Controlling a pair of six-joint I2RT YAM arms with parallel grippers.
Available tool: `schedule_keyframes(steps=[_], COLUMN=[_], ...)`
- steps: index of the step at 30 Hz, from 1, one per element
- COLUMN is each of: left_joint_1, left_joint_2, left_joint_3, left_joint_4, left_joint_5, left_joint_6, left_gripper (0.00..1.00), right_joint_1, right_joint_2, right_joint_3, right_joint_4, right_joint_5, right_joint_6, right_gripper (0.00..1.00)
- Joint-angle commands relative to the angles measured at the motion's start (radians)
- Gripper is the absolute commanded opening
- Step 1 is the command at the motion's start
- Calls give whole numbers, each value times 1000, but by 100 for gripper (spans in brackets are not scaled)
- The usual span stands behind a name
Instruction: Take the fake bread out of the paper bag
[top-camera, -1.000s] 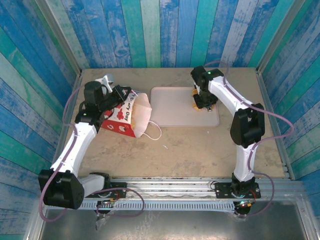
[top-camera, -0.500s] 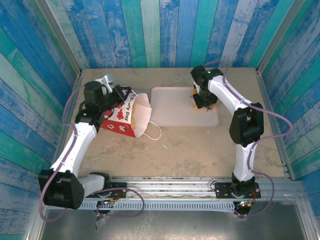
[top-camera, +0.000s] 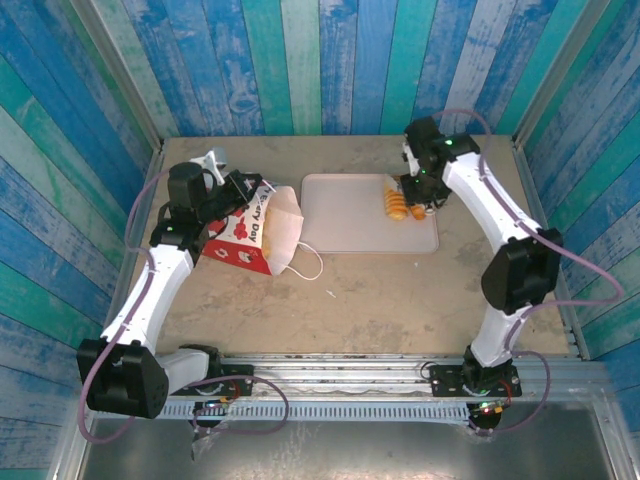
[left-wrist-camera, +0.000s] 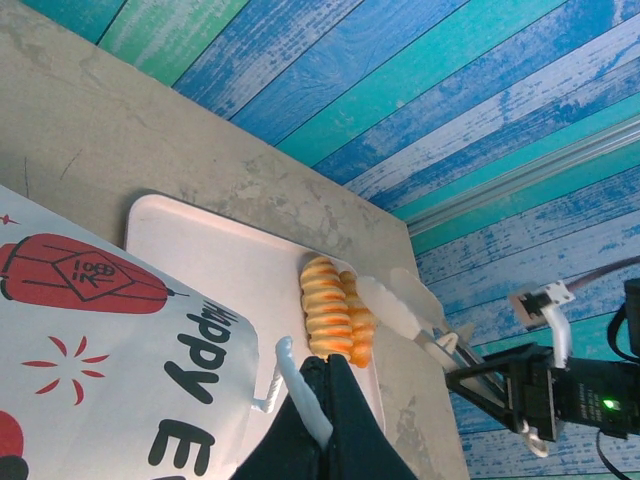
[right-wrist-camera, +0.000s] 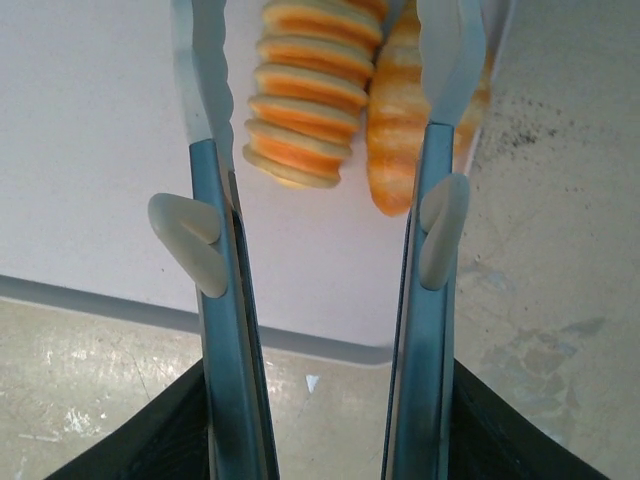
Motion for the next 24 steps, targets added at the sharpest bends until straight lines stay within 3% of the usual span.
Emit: schedule_keyframes(steps=[1, 8, 15, 19, 24], left_joint_1=[0, 0, 2, 0, 0], left_joint_2=[-48, -63, -126, -157, -174], left_joint_3=[2, 19, 34, 28, 34], left_joint_4=[-2, -43, -133, -162, -186], left_joint_5=[-17, -24, -60, -85, -92], left_joint_6=[19, 42, 93, 100, 114], left_gripper=[0, 0, 0, 0, 0], right_joint_1=[-65, -126, -113, -35, 164], right_joint_2=[-52, -135, -354, -490, -577], right_joint_3=[-58, -155, -377, -530, -629], right_joint_4=[39, 77, 318, 496, 577], right_joint_5=[-62, -228, -609, -661, -658], right_joint_6=[16, -26, 1, 35, -51], right_gripper=[52, 50, 48, 47, 47])
